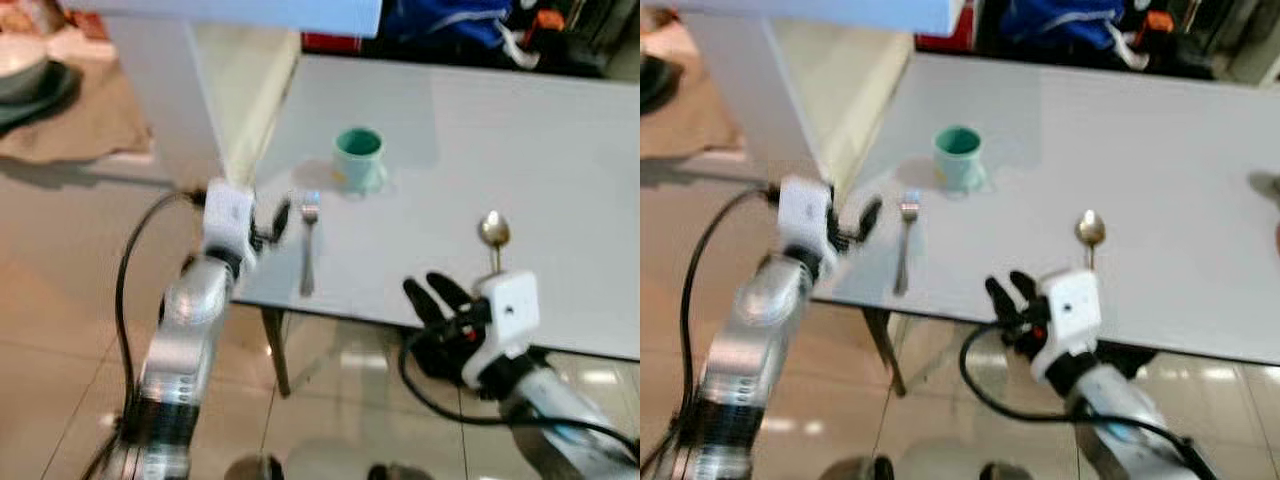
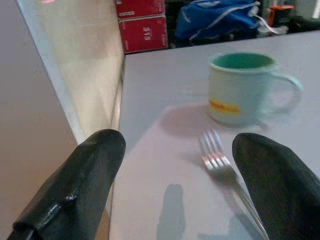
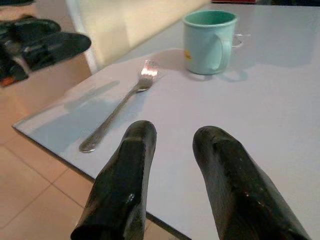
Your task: Setting the table
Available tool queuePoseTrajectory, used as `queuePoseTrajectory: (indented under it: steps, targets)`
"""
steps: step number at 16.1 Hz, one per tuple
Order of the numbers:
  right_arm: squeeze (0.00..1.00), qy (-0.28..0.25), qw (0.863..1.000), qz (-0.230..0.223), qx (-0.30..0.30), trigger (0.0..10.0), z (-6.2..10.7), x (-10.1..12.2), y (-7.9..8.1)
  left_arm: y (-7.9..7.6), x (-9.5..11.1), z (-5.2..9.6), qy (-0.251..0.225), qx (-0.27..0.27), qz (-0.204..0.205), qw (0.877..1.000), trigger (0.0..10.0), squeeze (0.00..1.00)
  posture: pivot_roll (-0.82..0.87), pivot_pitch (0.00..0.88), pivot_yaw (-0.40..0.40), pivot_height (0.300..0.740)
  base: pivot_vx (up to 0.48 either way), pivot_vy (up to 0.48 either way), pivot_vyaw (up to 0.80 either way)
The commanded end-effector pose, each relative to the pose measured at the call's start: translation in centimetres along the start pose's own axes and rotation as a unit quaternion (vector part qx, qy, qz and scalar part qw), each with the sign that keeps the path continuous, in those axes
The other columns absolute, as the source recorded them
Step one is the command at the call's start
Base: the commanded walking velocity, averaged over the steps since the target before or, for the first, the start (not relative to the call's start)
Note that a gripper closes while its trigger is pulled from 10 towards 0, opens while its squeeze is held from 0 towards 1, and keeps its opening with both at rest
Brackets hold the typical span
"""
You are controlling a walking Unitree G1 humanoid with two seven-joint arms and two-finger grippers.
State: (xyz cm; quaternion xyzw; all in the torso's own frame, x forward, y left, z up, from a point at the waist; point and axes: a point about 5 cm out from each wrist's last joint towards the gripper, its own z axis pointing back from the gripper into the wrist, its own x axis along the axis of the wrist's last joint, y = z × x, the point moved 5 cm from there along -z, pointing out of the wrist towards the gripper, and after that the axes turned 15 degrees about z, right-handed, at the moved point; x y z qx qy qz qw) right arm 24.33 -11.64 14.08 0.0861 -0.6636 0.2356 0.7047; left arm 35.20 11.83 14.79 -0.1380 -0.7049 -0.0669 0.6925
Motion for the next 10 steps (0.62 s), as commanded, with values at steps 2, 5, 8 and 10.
queuePoseTrajectory:
  steps: [2,5,8,10]
  targets:
    - [0.00,-0.015,1.000,0.003,0.004,10.0,-0.66,0.35,0.15,-1.46,-0.20,0.41,0.010,-0.022,-0.035,0.999,10.0,0.00,-0.07,0.034,0.008,0.740,0.000,0.000,0.00]
    - [0.00,-0.015,1.000,0.003,0.004,10.0,-0.66,0.35,0.15,-1.46,-0.20,0.41,0.010,-0.022,-0.035,0.999,10.0,0.00,-0.07,0.034,0.008,0.740,0.000,0.000,0.00]
    - [0.00,-0.015,1.000,0.003,0.004,10.0,-0.66,0.35,0.15,-1.46,-0.20,0.41,0.010,-0.022,-0.035,0.999,10.0,0.00,-0.07,0.034,0.008,0.740,0.000,0.000,0.00]
    - [0.00,-0.015,1.000,0.003,0.004,10.0,-0.66,0.35,0.15,-1.46,-0.20,0.41,0.010,-0.022,-0.035,0.999,10.0,0.00,-0.07,0.034,0.008,0.740,0.000,0.000,0.00]
